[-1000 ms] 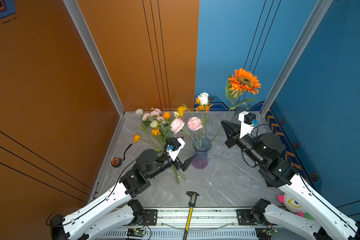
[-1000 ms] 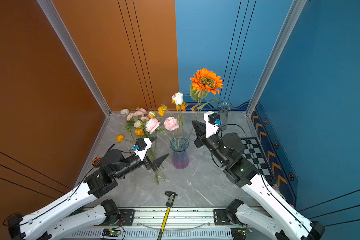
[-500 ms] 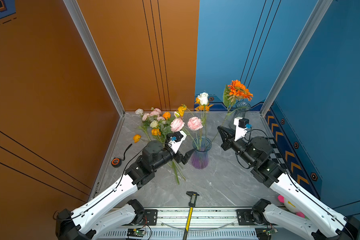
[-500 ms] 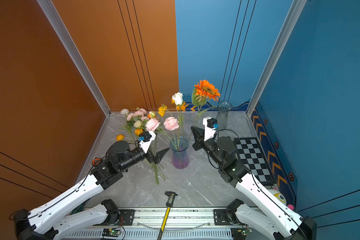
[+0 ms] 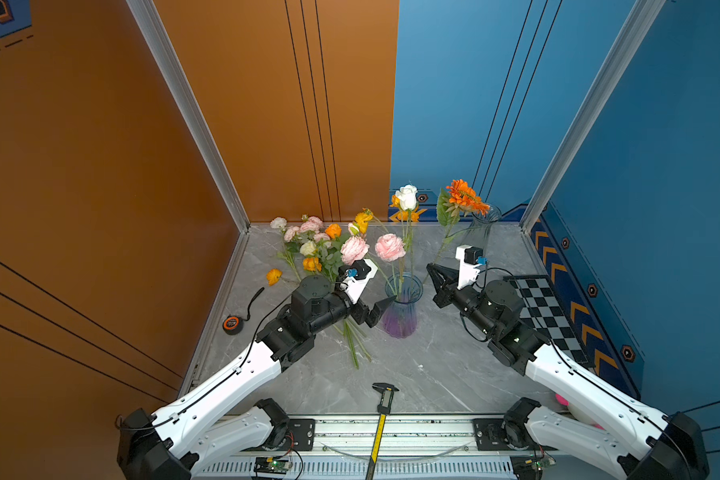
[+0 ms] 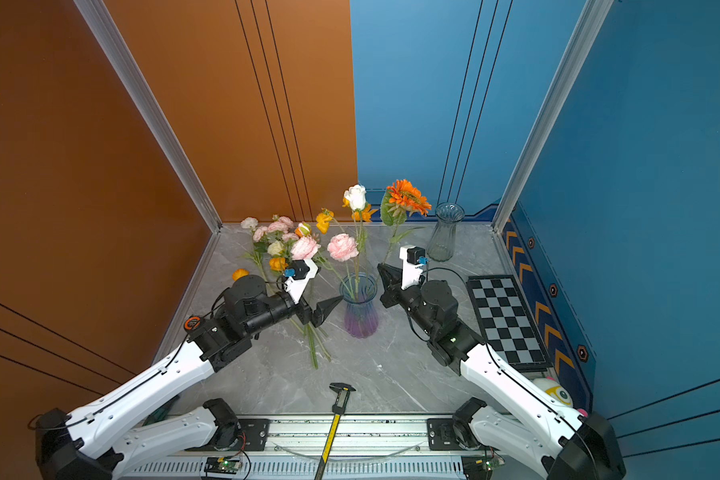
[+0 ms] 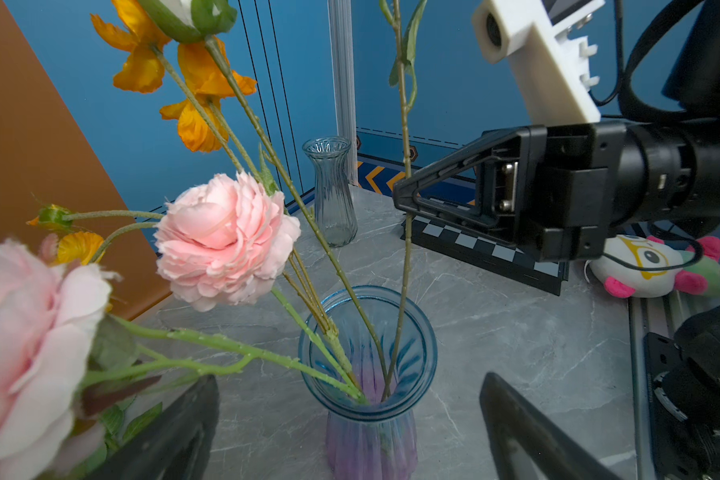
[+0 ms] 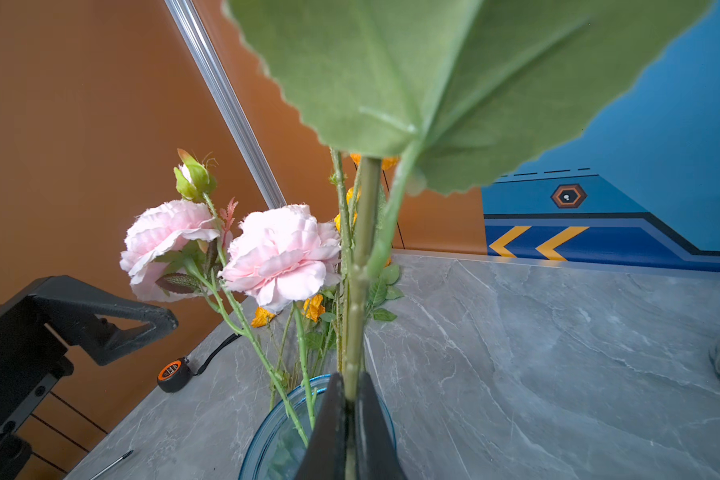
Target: Arrange the flowers into the vase
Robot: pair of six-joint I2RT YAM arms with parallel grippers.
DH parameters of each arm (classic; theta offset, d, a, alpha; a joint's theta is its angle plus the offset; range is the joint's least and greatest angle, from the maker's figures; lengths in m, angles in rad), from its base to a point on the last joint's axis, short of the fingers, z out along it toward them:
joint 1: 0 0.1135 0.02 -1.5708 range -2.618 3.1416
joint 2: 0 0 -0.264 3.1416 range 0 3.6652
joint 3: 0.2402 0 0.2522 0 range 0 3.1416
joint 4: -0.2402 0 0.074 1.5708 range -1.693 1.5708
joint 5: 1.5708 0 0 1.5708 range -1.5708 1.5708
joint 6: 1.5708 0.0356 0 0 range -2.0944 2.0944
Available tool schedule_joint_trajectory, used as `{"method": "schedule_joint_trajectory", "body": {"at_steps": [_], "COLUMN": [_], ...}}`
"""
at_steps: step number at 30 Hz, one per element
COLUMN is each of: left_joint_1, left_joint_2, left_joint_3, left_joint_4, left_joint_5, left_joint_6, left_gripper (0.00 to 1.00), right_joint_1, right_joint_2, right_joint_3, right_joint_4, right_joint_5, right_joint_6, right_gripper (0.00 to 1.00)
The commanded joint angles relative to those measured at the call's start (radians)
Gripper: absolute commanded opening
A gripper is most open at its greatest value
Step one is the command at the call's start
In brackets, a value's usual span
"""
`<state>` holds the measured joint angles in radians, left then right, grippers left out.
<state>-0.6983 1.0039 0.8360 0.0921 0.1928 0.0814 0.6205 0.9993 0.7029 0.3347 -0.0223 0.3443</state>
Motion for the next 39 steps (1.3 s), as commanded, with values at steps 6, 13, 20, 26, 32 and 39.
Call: {"method": "schedule_joint_trajectory", "body": {"at_steps": [6, 13, 20, 26, 32, 39], "left_joint_1": [0.014, 0.014, 0.017, 0.03, 0.035, 0.109], "left_joint_2": [-0.016, -0.038, -0.088, -0.101, -0.107, -0.014], "left_joint_3": [0.009, -0.005, -0.039, -0.04, -0.104, -0.245], "left_joint_4": [-0.009, -0.054, -0.147, -0.314, -0.379, -0.186], "left_joint_5": [0.008, 0.014, -0.017, -0.082, -0.177, -0.42], "left_joint_6": [-0.009, -0.019, -0.02, -0.017, -0.089, -0.463], "left_gripper": [0.98, 0.98, 0.98, 0.99, 0.95, 0.85], "right_joint_1": [0.014, 0.038, 0.074, 0.135, 0.145, 0.207], "right_joint_2": [0.011, -0.052, -0.08, -0.136, -0.228, -0.327], "right_joint_3": [0.022, 0.039, 0.133, 0.187, 0.146, 0.027], "right_joint_4": [-0.029, -0.149, -0.388, -0.609, -0.778, -0.778], "right_joint_5": [0.017, 0.039, 0.054, 0.086, 0.061, 0.112], "right_joint_6": [-0.001, -0.017, -0.03, -0.004, -0.014, -0.009], "right_gripper": [0.48, 0.69, 0.77, 0.81, 0.87, 1.0]}}
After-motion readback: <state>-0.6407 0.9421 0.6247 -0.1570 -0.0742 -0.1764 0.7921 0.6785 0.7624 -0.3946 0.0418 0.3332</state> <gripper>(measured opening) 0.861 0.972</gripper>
